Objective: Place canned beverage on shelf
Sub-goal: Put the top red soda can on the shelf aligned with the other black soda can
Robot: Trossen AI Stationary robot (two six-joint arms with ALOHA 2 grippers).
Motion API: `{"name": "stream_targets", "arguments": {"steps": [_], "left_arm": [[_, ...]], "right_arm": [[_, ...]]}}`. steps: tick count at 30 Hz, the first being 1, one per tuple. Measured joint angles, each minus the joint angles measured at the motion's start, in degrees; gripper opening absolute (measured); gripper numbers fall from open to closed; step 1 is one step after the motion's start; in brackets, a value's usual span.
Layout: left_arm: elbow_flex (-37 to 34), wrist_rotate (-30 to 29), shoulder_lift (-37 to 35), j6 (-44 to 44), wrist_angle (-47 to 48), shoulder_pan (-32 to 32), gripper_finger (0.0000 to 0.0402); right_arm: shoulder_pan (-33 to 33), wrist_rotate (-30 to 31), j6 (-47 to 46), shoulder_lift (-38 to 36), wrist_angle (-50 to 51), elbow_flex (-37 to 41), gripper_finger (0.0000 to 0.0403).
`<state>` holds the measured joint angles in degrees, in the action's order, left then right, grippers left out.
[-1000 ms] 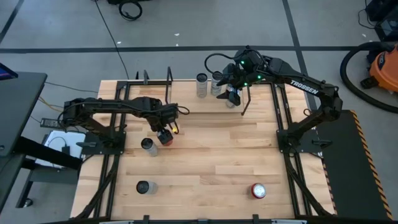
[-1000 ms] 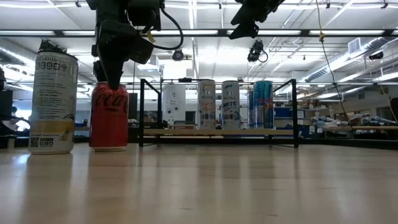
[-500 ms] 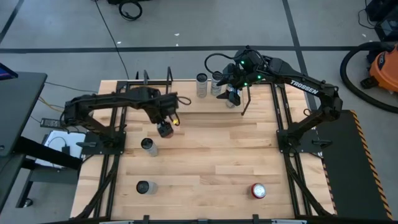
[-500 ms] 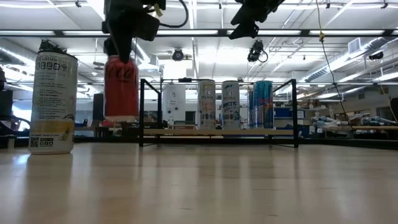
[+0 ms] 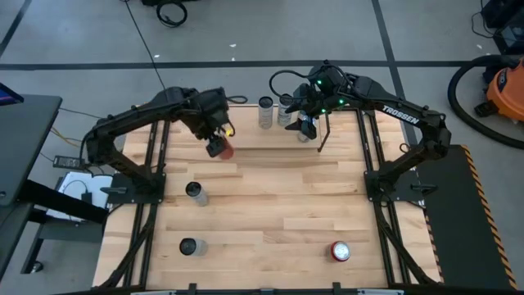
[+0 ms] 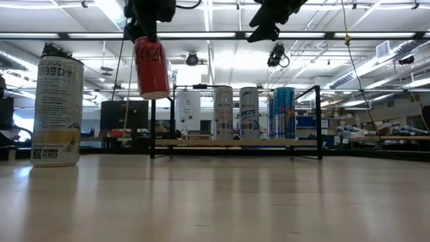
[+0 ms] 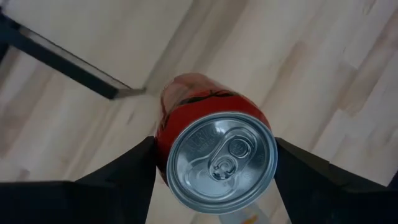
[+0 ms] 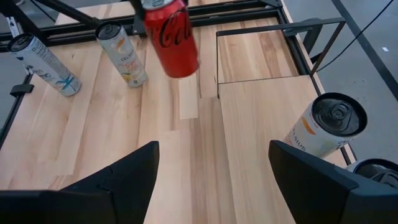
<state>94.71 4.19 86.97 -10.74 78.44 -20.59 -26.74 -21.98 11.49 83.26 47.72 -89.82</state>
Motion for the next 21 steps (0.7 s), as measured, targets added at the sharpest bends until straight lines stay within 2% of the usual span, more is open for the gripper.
{"name": "stream_targets", "arguments": {"steps": [8, 15, 21], "left_arm": [[9.6, -0.8, 8.1, 8.9, -0.4, -3.1, 0.0277], [21.1, -2.7, 17.7, 17.3, 2.4, -6.4, 0.0277], [26.4, -2.7, 23.8, 26.5, 3.1, -8.8, 0.0277]], "right_arm": [[0.0, 0.0, -0.2, 0.0, 0.0, 0.0, 0.0312], [0.0, 0.0, -1.5, 0.0, 0.1, 0.0, 0.0312], [0.0, 0.0, -1.5, 0.0, 0.3, 0.0, 0.0312]]}}
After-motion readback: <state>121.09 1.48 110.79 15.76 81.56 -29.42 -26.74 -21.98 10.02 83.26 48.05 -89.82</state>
